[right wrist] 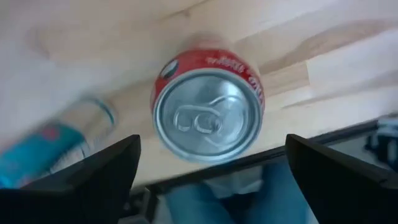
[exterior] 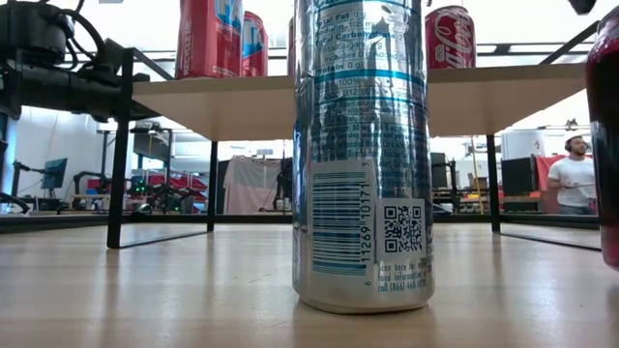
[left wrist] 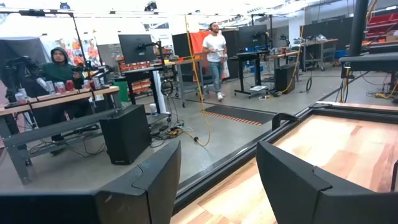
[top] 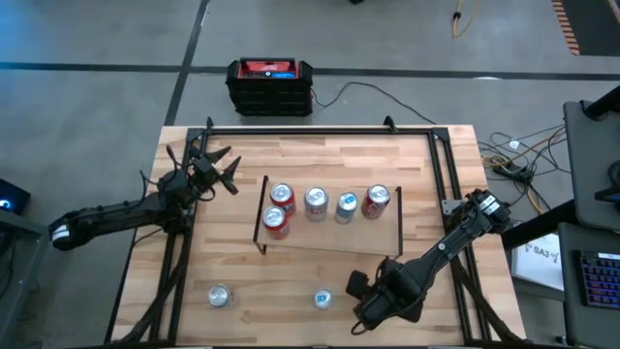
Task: Place canned beverage on shelf
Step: Put the red soda can on the shelf
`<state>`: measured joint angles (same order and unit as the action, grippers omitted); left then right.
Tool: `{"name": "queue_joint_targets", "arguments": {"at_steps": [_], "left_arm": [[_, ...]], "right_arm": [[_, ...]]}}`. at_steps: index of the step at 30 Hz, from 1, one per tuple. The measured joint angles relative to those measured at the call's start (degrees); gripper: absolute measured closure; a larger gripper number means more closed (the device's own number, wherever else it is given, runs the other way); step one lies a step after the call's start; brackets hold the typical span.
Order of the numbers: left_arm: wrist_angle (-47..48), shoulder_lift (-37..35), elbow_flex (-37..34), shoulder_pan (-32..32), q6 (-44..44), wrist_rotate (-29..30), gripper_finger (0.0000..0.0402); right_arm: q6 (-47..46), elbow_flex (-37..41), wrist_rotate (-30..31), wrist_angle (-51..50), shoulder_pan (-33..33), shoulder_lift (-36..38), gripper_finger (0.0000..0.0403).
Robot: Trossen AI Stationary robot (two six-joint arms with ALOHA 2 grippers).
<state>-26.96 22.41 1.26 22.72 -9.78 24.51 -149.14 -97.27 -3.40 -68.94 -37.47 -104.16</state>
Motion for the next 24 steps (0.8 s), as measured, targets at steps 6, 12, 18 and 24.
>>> {"name": "queue_joint_targets", "arguments": {"at_steps": [6, 12, 18, 24], "left_arm": [[0.0, 0.0, 0.0, 0.0, 0.0, 0.0, 0.0207], [0.0, 0.0, 0.0, 0.0, 0.0, 0.0, 0.0207], [0.0, 0.0, 0.0, 0.0, 0.0, 0.0, 0.0207], [0.0, 0.0, 0.0, 0.0, 0.0, 0.0, 0.0207]], "right_arm": [[12.1, -0.1, 0.0, -0.1, 0.0, -0.1, 0.0003], [21.7, 0.0, 0.4, 0.0, 0.1, -2.5, 0.0003], [22.1, 0.1, 0.4, 0.0, 0.2, -3.0, 0.0003], [20.7, 0.1, 0.4, 0.0, 0.2, -3.1, 0.0003]]}}
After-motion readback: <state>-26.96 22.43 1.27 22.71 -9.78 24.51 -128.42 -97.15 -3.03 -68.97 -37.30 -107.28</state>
